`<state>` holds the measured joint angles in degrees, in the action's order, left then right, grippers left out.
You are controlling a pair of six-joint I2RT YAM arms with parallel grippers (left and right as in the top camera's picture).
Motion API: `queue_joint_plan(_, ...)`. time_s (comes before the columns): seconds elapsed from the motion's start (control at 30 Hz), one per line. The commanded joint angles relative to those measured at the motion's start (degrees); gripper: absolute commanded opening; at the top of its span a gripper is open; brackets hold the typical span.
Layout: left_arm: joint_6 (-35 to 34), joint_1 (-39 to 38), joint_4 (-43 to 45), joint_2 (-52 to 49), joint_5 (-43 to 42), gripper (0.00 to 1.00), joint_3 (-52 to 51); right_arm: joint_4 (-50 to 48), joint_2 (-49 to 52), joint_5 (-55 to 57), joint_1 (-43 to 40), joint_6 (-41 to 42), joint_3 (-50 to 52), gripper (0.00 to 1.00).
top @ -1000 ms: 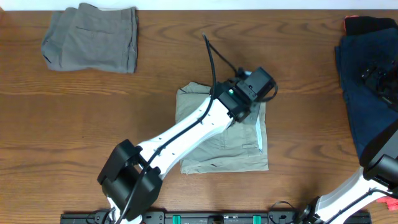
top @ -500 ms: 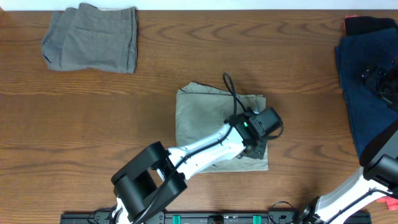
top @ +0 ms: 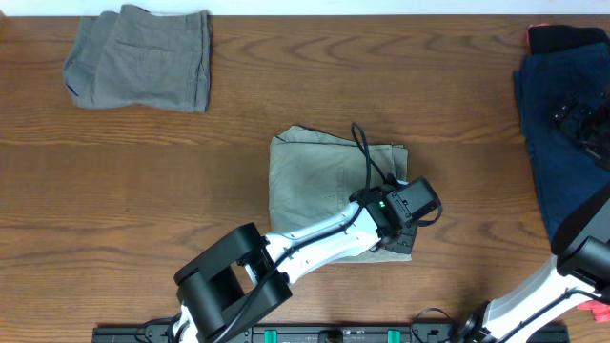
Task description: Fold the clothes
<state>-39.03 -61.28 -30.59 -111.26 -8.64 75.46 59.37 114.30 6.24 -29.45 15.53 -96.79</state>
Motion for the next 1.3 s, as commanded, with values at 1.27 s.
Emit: queue_joint_plan(1.27, 3.04, 4.22, -4.48, 14.99, -8.04, 0.13, -4.28, 0.15, -1.36, 0.39, -0.11, 0.72, -0.68, 0.99)
